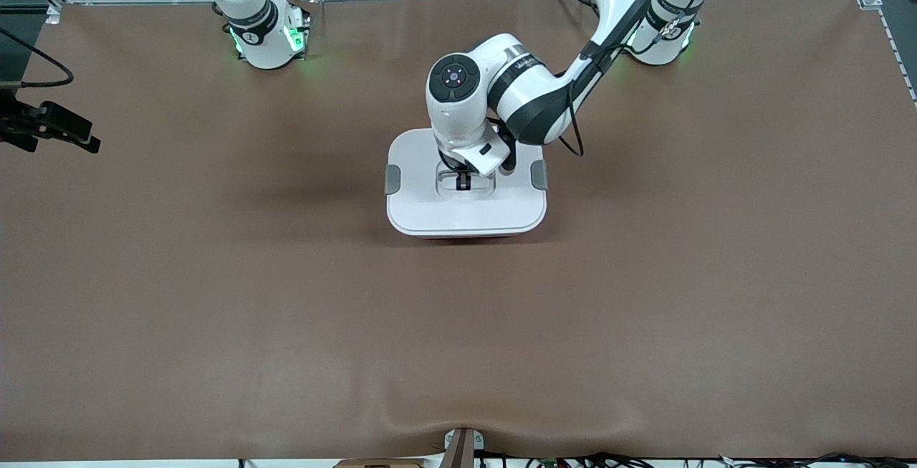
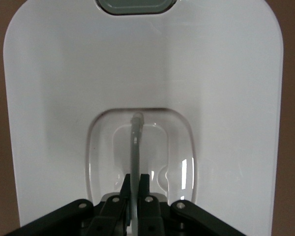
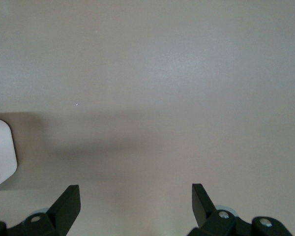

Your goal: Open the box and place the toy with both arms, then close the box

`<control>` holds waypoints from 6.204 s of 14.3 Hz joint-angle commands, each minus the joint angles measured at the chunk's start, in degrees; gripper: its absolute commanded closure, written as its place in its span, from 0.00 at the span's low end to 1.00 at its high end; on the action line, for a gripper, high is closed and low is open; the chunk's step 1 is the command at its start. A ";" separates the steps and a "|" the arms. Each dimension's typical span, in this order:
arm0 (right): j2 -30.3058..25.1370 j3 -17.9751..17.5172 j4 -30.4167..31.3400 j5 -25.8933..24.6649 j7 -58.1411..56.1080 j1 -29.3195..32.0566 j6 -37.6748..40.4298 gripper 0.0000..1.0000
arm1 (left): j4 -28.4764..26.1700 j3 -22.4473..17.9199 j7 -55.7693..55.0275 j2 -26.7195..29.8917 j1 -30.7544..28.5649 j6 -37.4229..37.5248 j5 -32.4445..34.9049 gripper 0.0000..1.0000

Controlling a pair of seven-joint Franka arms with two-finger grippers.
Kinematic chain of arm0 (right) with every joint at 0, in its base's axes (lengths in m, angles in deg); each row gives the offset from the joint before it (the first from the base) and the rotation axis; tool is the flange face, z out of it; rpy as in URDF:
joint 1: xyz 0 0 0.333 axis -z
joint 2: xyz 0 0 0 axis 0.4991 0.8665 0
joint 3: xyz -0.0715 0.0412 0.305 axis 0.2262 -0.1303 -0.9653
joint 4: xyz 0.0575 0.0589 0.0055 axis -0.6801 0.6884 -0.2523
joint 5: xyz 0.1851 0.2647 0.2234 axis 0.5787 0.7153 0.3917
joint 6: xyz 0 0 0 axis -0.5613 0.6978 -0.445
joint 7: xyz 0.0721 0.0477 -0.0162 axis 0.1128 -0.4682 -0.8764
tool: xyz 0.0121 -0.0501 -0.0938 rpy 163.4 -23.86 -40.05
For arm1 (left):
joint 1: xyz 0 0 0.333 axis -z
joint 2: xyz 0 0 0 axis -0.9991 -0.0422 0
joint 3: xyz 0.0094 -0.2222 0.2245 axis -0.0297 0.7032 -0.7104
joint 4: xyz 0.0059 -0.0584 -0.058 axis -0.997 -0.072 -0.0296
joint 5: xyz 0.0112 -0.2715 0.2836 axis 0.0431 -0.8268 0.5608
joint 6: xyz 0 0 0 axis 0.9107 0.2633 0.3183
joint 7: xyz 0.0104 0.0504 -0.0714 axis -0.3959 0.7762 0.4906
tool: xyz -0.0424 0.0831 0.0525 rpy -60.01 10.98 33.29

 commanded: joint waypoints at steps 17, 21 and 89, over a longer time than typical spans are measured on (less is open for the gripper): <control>-1.04 -0.60 0.53 -0.48 0.90 0.41 2.28 0.00 | 1.02 -0.25 -3.92 1.00 0.73 1.48 1.85 1.00; -1.04 -0.96 0.18 0.23 0.64 -0.64 2.81 0.00 | 0.76 -0.34 -5.15 0.48 1.43 1.39 1.94 1.00; -1.04 -0.69 -0.17 0.32 0.20 -0.73 1.75 0.00 | -3.19 -10.53 127.03 36.15 -37.95 30.22 -10.54 0.00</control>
